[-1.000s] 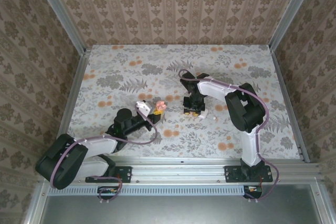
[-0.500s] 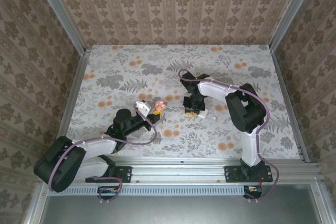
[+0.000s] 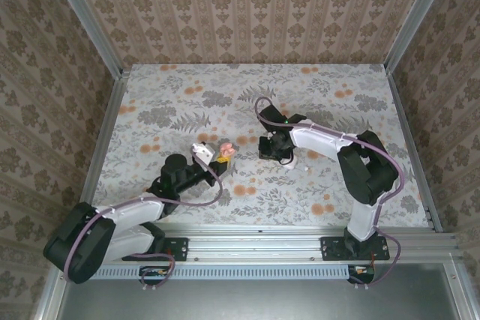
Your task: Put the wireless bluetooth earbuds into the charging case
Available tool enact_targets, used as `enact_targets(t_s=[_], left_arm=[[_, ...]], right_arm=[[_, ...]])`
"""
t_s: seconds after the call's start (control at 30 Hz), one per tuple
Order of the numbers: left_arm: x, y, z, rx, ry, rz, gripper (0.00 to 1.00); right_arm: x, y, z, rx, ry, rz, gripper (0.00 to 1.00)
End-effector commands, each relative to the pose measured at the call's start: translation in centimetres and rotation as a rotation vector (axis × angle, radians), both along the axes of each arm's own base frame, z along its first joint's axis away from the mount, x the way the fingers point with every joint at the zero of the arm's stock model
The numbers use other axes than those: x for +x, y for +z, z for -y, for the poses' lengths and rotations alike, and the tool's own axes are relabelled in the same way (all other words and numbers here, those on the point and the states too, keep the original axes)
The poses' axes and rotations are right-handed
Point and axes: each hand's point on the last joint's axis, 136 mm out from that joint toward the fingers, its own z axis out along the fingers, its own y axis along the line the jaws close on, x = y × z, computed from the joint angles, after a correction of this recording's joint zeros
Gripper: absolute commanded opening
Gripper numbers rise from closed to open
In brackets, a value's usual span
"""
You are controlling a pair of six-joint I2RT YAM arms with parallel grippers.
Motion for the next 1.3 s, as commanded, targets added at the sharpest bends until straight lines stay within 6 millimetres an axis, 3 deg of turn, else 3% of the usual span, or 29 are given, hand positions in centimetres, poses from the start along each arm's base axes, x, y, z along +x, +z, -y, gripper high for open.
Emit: enact_targets(t_s=[0.0, 0.47, 0.67, 0.9, 1.1, 1.27], left_arm=[[0.5, 0.4, -0.6, -0.004, 0.037, -0.001, 0.07], [-0.1, 0.1, -0.1, 0.012, -0.014, 0.031, 0.08], [-0.3, 0.8, 0.7, -0.03, -0.072, 0.06, 0.08], [-0.3, 1.4, 2.4, -0.081, -0.163, 0.046, 0.07], [0.0, 2.0, 3.2, -0.104, -0.193, 0.042, 0.06], [-0.1, 2.6, 3.6, -0.119, -0.215, 0.047, 0.07]], right_arm=[[0.5, 1.0, -0.5, 0.046, -0.014, 0.065, 0.2], [1.0, 4.7, -2.2, 0.184, 0.068, 0.28, 0.2], [0.9, 9.2, -2.8, 0.296, 0.148, 0.483, 0.21], [-0.6, 14.8, -3.1, 0.395, 0.292, 0.718, 0.21], [-2.5, 17.5, -4.0, 0.5, 0.394, 0.812, 0.22], [-3.1, 17.8, -4.3, 0.519, 0.446, 0.852, 0.24]])
